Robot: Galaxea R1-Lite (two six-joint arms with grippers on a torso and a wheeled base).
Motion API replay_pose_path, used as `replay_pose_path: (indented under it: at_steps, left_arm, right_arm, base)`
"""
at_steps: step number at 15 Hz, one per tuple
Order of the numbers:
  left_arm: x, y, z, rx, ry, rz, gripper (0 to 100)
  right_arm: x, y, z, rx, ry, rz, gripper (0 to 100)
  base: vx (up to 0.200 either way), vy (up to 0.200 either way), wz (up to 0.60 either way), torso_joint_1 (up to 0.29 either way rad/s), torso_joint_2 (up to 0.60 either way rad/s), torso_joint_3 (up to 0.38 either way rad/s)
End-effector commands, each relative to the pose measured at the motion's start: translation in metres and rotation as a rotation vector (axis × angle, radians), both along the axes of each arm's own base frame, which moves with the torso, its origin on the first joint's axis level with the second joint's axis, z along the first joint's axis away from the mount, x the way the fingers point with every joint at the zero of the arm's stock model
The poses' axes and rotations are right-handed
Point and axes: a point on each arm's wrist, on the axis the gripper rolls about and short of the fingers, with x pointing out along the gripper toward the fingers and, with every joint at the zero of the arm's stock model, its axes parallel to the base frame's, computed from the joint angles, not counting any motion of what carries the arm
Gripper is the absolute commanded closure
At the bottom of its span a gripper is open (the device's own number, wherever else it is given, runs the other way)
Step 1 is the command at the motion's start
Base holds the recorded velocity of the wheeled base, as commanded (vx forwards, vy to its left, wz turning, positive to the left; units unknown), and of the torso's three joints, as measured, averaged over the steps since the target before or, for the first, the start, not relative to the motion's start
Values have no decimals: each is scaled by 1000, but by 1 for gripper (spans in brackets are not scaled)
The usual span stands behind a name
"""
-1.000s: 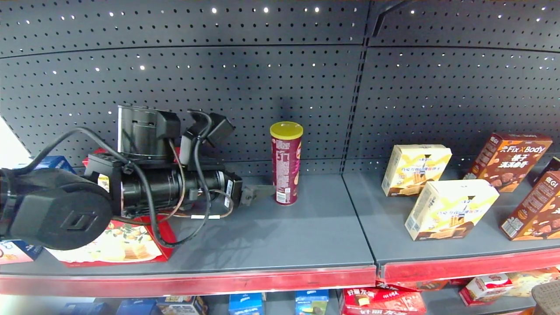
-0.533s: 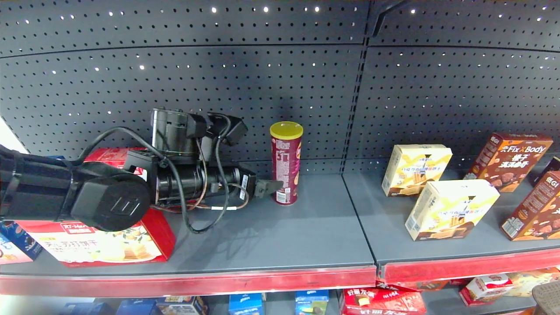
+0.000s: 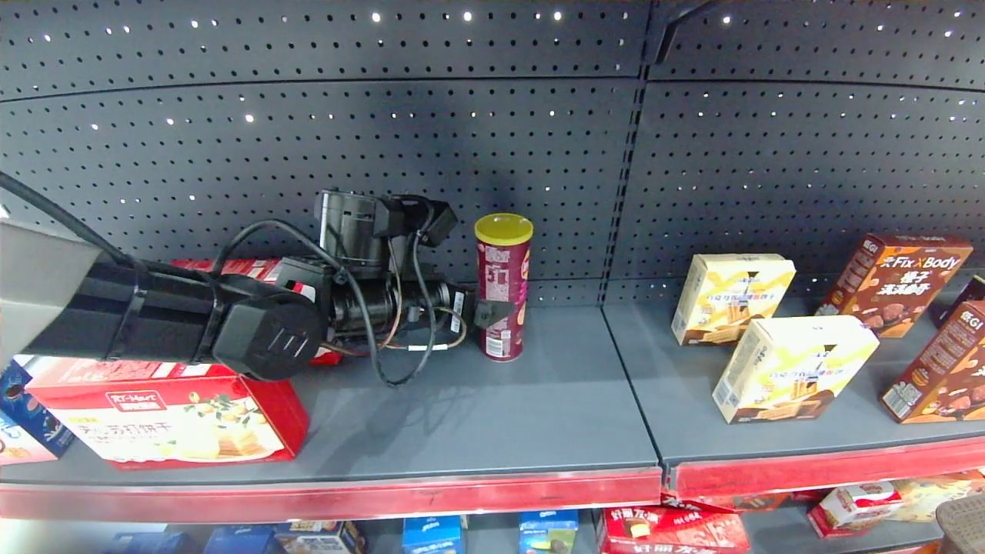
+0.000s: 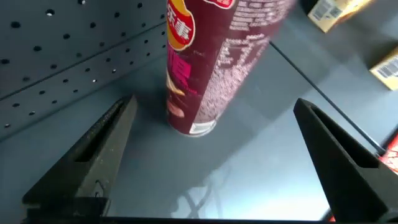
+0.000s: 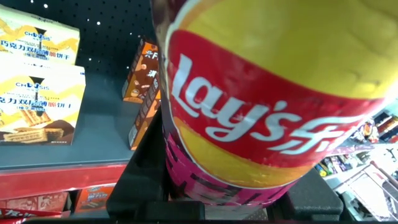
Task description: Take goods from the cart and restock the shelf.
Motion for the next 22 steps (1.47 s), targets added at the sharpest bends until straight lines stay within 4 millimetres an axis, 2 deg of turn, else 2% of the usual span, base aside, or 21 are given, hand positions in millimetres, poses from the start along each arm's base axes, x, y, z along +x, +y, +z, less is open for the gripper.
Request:
replay_pose_path:
  at_steps: [1, 6, 12, 22]
  left_arm:
    - [8, -4, -5, -4, 6, 11, 0]
    - [19, -10, -7, -26, 3, 42, 0]
    - [25, -32, -10, -63, 1, 24, 0]
    - [42, -39, -21, -71, 3, 51, 0]
  right_arm:
    - [0, 0, 0, -1, 0, 0, 100]
    - [0, 0, -2, 0, 3, -5, 100]
    - [0, 0, -3, 1, 5, -5, 100]
    - [1, 0, -8, 5, 25, -3, 100]
  base:
    - [0, 0, 0, 0, 0, 0]
    - [0, 0, 0, 0, 0, 0]
    - [0, 0, 0, 0, 0, 0]
    - [0, 0, 0, 0, 0, 0]
